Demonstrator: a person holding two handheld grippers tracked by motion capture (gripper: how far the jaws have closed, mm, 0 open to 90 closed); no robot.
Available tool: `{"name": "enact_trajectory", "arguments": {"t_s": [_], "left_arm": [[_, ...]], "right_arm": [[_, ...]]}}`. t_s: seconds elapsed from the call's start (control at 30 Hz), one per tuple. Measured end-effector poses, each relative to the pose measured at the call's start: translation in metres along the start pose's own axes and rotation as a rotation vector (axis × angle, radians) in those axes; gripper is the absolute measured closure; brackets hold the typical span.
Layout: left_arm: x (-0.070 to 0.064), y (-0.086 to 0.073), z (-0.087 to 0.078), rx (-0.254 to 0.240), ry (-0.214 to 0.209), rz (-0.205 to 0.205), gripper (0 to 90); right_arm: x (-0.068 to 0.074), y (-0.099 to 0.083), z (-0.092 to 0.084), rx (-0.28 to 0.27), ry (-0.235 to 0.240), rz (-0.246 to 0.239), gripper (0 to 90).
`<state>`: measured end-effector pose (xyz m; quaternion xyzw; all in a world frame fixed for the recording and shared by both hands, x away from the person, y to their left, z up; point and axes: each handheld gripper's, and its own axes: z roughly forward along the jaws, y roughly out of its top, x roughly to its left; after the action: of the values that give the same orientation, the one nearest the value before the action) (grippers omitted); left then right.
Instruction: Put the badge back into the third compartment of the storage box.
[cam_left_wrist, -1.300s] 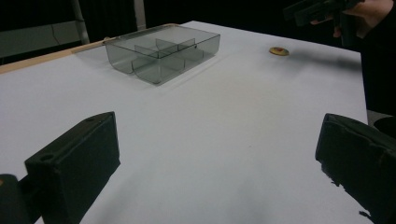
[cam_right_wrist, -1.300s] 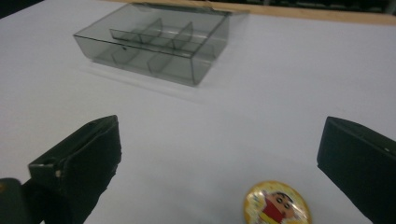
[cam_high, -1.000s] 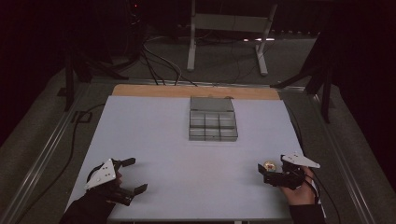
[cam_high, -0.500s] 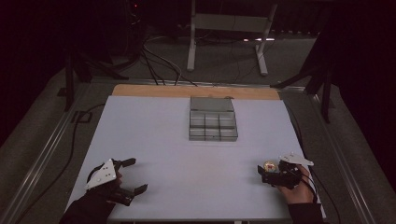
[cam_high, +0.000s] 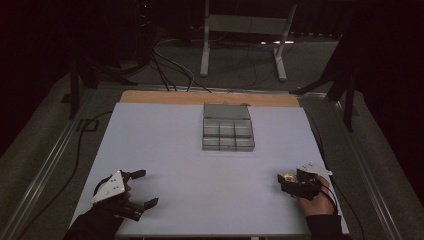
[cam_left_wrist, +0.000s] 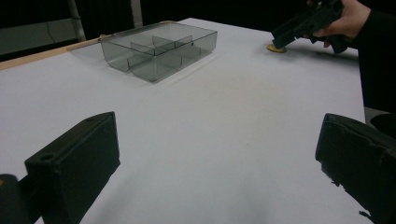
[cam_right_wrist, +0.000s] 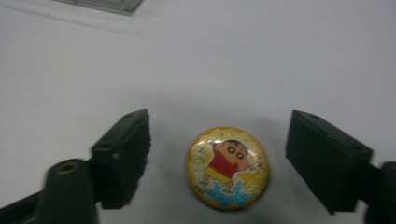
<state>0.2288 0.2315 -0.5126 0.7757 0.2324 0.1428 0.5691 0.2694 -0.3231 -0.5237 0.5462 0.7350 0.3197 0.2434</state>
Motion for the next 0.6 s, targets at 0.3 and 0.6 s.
{"name": "enact_trajectory", "arguments": {"t_s": [0.3,0.6], "left_arm": [[-0.0001,-0.0002,0.0002,0.002,-0.003,-0.002,0.2],[0.0001,-0.0003,0.0002,0.004,-0.003,-0.004,0.2]], "right_arm": [[-0.0031,-0.0022,0.0064,0.041,-0.018,-0.001,31.6],[-0.0031,-0.0019,0.0066,0.053,-0.020,0.010,39.8]]}}
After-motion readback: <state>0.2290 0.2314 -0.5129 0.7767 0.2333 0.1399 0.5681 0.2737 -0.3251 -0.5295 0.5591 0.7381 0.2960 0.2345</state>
